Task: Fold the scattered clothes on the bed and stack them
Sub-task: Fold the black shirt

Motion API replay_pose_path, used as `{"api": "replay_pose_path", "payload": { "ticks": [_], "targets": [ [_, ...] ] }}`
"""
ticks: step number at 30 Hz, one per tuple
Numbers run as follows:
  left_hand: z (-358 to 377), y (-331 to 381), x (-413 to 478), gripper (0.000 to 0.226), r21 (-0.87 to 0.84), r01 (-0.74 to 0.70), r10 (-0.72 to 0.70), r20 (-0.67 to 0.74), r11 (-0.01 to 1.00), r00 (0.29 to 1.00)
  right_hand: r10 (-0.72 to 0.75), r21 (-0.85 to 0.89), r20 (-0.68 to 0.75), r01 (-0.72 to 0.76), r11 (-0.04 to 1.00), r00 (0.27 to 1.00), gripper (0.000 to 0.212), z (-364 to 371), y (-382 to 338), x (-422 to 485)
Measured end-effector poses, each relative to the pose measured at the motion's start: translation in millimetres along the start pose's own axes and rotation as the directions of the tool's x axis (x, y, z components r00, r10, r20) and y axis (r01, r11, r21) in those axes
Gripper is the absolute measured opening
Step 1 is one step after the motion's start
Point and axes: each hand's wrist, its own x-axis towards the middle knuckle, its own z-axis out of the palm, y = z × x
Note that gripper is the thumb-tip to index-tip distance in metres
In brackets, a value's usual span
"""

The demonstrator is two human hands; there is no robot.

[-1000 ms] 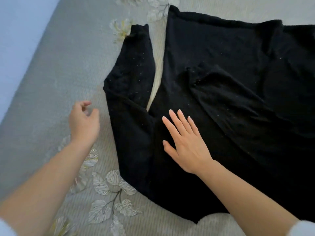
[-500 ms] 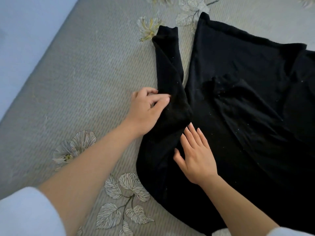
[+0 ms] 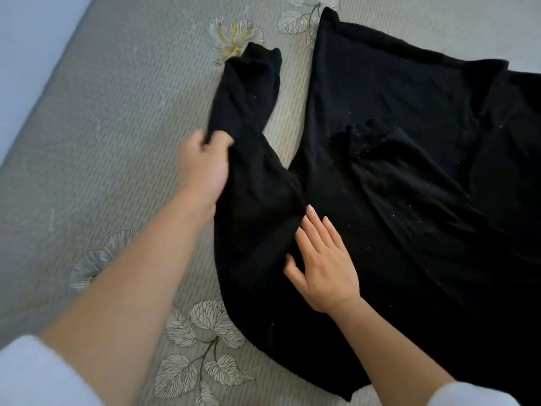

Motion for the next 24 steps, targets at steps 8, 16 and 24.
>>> {"api": "replay_pose_path", "payload": {
  "ticks": [8, 16, 24],
  "targets": [
    [-105.7, -17.2, -5.0, 0.03, -0.428, 0.539, -0.479, 0.247, 0.726, 0.842, 0.003, -0.04, 0.009, -0.002, 0.999, 1.0, 0.059, 1.7, -2.1, -0.8],
    [-79.9, -1.5, -35.1, 0.022, -0.155, -0.067, 0.004, -0.375, 0.986, 0.927, -0.036, 0.061, 0.084, 0.031, 0.998, 0.996, 0.058, -12.4, -1.2, -1.5],
    [64.5, -16.3, -136.5, 0.055, 0.434, -0.78, 0.265, 0.77, 0.45, 0.581, 0.734, 0.681, -0.149, -0.469, 0.562, 0.662, 0.03, -74.4, 58.1, -37.0]
  ]
}}
